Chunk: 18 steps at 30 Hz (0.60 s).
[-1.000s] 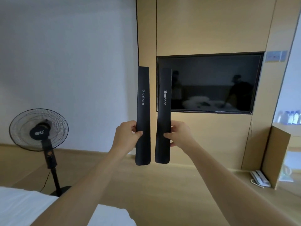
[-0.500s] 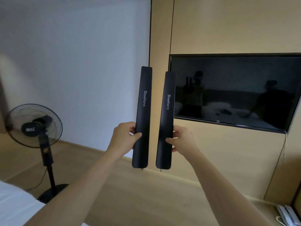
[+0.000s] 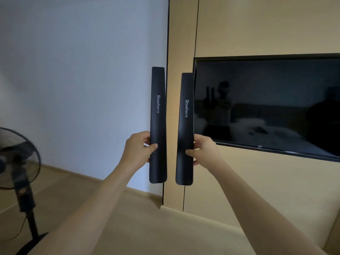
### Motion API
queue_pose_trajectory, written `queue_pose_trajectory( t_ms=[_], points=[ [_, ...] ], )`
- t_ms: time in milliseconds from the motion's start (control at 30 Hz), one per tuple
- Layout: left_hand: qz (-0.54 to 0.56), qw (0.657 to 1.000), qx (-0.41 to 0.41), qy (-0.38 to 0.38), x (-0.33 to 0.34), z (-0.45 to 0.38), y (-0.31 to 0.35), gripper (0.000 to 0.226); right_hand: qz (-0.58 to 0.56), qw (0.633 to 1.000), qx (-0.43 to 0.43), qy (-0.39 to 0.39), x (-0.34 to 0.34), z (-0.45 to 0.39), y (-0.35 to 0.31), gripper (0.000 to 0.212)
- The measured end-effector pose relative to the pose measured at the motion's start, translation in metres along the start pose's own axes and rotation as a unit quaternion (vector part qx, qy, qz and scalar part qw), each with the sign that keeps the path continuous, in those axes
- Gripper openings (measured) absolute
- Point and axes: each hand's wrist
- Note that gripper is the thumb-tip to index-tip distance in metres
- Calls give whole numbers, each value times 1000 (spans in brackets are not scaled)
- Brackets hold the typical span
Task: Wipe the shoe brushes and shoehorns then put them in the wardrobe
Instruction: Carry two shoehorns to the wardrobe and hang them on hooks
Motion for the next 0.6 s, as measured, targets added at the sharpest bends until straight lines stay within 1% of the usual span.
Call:
queue_pose_trajectory(
  t_ms=[167, 267, 400, 600],
  points=[
    [-2, 1000, 5, 11, 14, -86, -43, 18, 12, 1000, -20, -1, 18, -97, 17, 41],
    [-8, 1000, -5, 13, 23, -125, -70, 20, -6, 1000, -23, -8, 33, -144, 32, 39],
    [-27, 999, -27, 20, 27, -168, -110, 18, -21, 999, -29, -34, 62, -207, 52, 36],
    [-54, 994, -74, 56, 26, -224, -179, 18, -90, 990, -32, -101, 126, -304, 85, 34]
  ],
)
Point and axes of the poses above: each hand's wrist, its own z-axis away from the middle knuckle, its own x-axis out of the palm, y = z × x, and after that the axes turned 9 degrees about -z, right-handed
